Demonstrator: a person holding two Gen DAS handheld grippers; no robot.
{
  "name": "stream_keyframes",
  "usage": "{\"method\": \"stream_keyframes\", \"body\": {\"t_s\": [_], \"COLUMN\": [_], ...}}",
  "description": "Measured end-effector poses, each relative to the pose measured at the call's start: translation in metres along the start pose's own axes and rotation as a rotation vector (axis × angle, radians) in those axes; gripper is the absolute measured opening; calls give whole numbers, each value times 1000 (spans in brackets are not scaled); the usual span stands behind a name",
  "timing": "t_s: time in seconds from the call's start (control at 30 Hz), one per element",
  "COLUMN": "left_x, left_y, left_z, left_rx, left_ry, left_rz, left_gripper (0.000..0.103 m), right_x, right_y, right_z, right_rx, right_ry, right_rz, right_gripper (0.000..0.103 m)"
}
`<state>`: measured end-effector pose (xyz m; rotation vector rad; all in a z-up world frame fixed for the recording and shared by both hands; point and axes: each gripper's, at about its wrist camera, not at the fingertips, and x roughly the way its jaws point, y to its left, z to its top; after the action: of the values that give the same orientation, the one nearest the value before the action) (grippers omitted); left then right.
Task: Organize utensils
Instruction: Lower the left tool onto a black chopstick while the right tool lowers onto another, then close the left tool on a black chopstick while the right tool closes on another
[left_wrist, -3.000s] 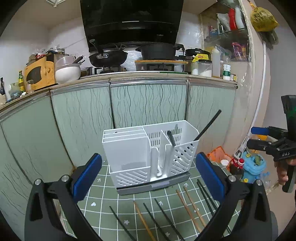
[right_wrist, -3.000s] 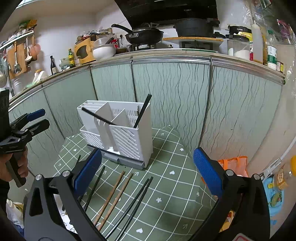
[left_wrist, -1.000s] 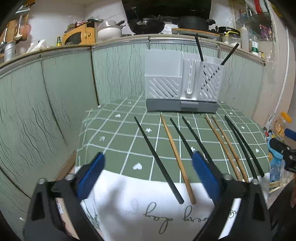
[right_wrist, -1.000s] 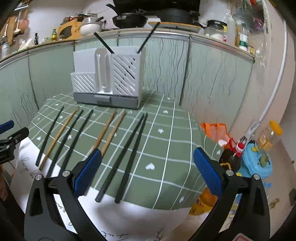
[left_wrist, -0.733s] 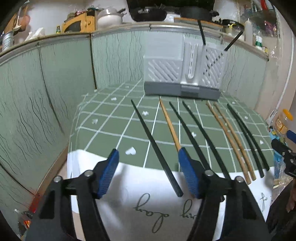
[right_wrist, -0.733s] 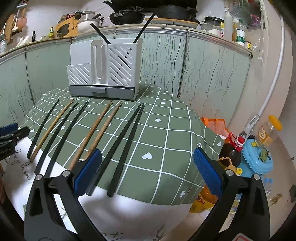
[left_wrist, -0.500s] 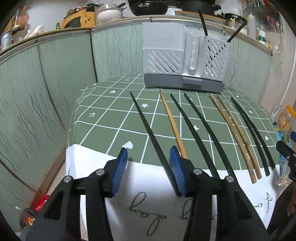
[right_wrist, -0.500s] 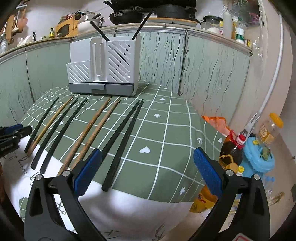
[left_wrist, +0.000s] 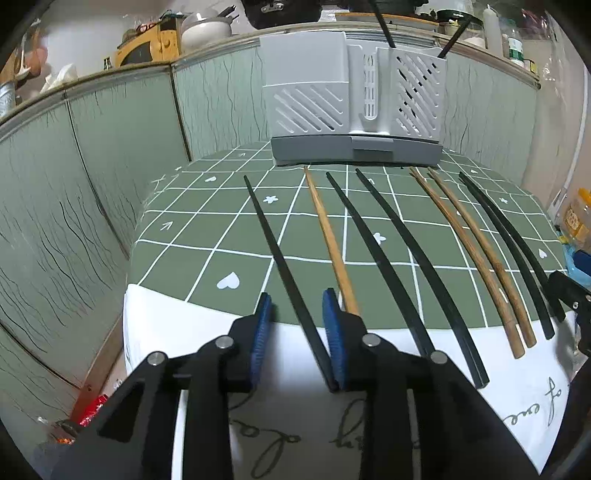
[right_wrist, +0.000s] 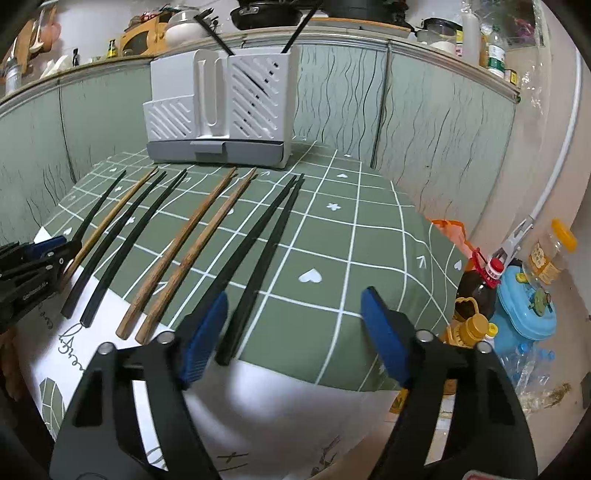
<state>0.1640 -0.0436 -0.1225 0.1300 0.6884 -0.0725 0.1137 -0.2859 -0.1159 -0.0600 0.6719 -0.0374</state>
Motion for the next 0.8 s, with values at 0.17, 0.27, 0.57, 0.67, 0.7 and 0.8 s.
{"method": "stream_keyframes", "body": {"t_s": [0.17,0.27,0.57,0.67,0.7,0.8], "left_x": [-1,0,0,0,0,0], "left_y": [-7,-8,-8,-4,-4,0], "left_z": [-1,-1,-1,-1,-1,0], "left_rx": [18,16,10,-3,-7,-23], "left_ry": [-19,-23,-24,-21,-20,-16], "left_rz": [18,20,51,43,38,22], "left_gripper": [20,17,9,8,8,8], "right_x": [5,7,12,12,12,10], "right_y": [11,13,9,10,9,5], "right_z": [-3,-3,-1,0,1,1], "right_rx": [-24,-10,44,43,51,71], "right_ry": [7,5,6,12,14,18], "right_rz": [-6,-8,-15,-17,-11,-2], "right_gripper": [44,32,12,7,6,6]}}
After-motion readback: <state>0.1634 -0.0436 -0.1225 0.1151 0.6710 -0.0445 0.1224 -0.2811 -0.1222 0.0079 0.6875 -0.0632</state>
